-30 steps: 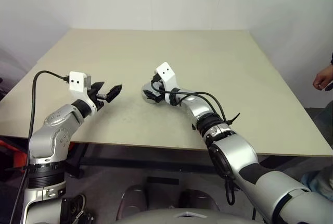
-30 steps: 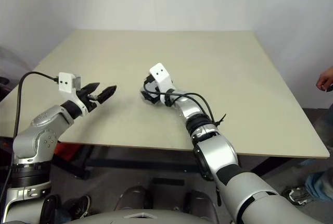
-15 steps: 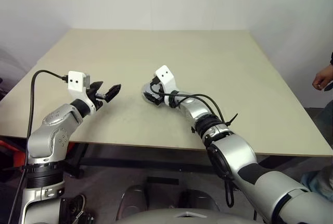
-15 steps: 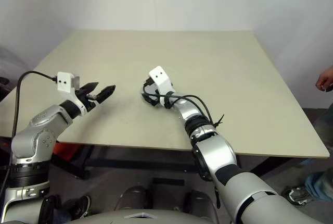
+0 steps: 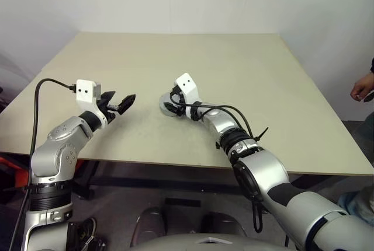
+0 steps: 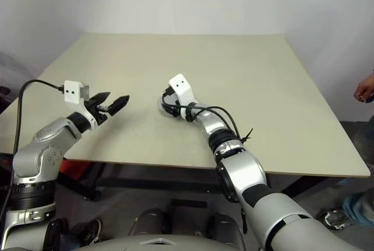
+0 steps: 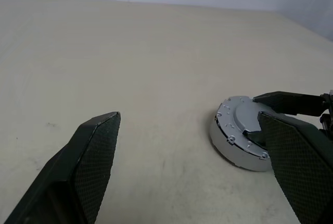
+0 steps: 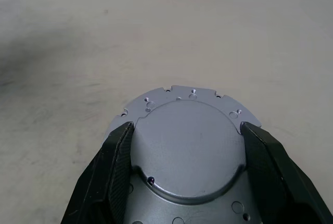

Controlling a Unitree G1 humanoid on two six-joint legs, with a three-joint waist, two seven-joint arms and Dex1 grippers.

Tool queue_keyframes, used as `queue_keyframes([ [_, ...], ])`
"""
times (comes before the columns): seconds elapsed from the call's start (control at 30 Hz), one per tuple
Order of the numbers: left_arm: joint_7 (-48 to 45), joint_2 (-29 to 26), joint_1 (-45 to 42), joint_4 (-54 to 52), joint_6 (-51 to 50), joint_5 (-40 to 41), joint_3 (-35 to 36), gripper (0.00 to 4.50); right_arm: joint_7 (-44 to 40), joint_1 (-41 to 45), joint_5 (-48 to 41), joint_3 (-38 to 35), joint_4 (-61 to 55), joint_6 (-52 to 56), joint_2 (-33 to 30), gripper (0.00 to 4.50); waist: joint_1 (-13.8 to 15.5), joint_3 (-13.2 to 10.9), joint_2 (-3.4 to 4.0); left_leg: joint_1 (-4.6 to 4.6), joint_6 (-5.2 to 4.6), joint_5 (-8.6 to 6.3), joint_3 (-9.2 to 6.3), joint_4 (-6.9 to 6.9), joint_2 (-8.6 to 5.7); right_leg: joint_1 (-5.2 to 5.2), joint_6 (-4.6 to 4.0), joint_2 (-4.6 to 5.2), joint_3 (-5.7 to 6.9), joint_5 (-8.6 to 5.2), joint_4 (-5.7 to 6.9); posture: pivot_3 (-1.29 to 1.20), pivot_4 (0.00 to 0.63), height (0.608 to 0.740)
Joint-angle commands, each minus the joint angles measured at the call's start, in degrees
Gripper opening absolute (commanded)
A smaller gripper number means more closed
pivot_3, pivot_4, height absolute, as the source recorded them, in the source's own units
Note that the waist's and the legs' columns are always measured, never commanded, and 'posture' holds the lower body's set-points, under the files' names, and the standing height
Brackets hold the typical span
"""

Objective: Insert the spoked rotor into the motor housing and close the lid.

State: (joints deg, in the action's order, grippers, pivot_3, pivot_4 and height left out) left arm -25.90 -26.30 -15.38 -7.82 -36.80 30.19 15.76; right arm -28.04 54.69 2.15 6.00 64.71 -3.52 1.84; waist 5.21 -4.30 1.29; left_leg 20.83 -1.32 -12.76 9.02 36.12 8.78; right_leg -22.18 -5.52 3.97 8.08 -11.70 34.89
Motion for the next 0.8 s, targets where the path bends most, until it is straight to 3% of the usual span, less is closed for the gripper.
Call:
queue_keyframes([
  [0.03,0.09,-0.32,-0.21,-2.67,0.22,0.77,0.72,4.5,-1.43,0.92,-0.27,-0.36,-2.25,-0.13,-0.06,3.13,0.0,0.0,0.0,0.0,0.0,0.0,0.0,0.0,0.0,0.0,0.0,0.0,0.0,0.0,0.0,0.0,0.0,0.74],
  [0.8,0.86,0.86,1.56,-5.65,-1.31,1.36,0.35,4.5,-2.34,2.34,3.47,1.75,3.31,-3.38,1.23,3.13,-0.39,0.0,0.0,-0.14,-0.01,-0.01,0.11,-0.02,0.01,0.04,0.04,0.0,-0.1,-0.02,0.01,0.0,0.0,0.74],
])
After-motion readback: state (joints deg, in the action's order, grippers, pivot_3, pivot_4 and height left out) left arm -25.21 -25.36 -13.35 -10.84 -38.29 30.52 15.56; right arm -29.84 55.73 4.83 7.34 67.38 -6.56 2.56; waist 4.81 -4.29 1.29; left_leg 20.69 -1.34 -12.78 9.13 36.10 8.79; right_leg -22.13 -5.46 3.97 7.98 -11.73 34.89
